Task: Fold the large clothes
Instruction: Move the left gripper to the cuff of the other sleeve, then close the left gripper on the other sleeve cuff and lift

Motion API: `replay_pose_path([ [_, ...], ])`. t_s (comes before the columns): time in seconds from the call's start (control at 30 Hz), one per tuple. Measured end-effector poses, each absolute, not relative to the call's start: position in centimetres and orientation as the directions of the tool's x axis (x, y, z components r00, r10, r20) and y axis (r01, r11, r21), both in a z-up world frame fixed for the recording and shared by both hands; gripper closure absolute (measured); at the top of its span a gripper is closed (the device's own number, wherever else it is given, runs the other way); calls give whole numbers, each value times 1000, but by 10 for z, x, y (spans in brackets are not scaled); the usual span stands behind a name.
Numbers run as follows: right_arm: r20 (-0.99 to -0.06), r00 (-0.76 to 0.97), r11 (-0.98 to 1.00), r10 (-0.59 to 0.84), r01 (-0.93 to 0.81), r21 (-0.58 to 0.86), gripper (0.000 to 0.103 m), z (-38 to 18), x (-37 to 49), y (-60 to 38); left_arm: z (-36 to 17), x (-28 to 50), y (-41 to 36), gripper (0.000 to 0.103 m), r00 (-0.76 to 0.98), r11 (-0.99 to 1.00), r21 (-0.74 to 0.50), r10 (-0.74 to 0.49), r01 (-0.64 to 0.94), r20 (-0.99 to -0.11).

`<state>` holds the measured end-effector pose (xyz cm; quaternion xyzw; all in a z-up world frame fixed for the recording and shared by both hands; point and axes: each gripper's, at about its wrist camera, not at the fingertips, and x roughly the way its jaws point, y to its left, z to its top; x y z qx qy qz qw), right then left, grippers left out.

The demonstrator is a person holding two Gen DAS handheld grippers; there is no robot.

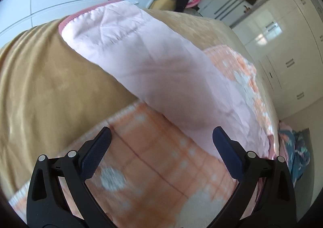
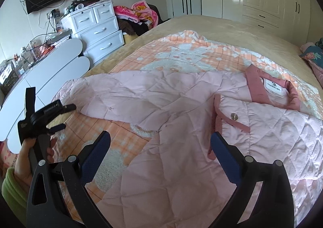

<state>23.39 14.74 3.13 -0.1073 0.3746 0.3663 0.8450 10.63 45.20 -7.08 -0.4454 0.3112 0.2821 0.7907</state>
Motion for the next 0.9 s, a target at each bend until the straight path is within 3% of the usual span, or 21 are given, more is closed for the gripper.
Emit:
replay_pose_path([
  [0.5, -713, 466, 739, 524, -665, 110, 4, 28, 239, 118, -78, 116, 518, 12, 635, 241, -588, 260, -773, -728],
  [0.6, -707, 476, 748, 523, -654, 114, 4, 31, 240, 109, -74, 115, 522, 51, 587, 219, -545, 302, -809, -751],
  [0.63, -706, 478, 751, 523, -650, 115, 4, 32, 241, 107, -72, 114, 521, 55, 586, 219, -544, 306, -810, -750],
  [0.73, -699, 487, 759, 523, -639, 123, 4, 36, 243, 98, -63, 108, 521, 84, 582, 240, -530, 329, -813, -744],
  [0.9, -682, 501, 770, 533, -621, 146, 4, 45, 244, 82, -16, 98, 502, 91, 667, 325, -583, 362, -745, -651],
])
